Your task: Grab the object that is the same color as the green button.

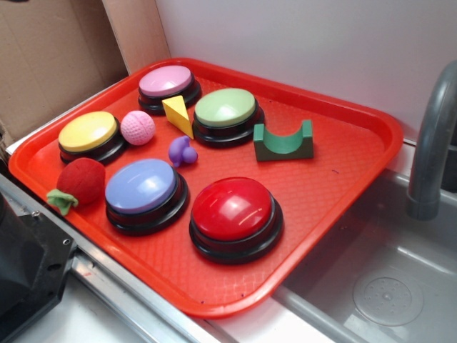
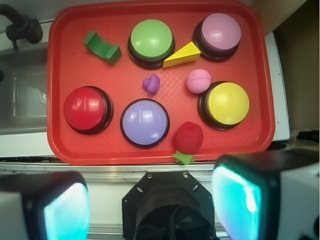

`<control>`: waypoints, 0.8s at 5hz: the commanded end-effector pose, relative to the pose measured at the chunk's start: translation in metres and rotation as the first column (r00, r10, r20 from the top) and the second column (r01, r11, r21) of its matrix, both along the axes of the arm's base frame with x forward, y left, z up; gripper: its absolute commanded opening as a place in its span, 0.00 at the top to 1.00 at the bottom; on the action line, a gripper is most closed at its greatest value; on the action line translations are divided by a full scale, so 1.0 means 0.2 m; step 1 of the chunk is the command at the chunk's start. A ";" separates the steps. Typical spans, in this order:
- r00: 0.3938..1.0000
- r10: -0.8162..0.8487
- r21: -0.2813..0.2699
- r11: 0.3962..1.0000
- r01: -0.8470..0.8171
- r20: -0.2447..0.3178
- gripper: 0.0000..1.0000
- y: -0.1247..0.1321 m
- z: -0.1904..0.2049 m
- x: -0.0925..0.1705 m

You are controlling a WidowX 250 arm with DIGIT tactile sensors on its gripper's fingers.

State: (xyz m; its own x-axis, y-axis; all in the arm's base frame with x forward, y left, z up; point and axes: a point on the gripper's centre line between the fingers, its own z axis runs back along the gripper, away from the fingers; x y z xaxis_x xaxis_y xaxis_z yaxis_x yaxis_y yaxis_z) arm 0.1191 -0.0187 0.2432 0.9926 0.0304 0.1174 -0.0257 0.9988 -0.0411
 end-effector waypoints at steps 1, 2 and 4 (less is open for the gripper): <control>1.000 0.000 0.000 1.000 0.000 0.000 0.00 0.00 0.00 0.00; 0.992 -0.108 0.022 0.994 0.106 0.070 0.00 -0.07 -0.10 0.13; 0.916 -0.385 0.084 0.922 0.377 0.112 0.00 -0.20 -0.40 0.53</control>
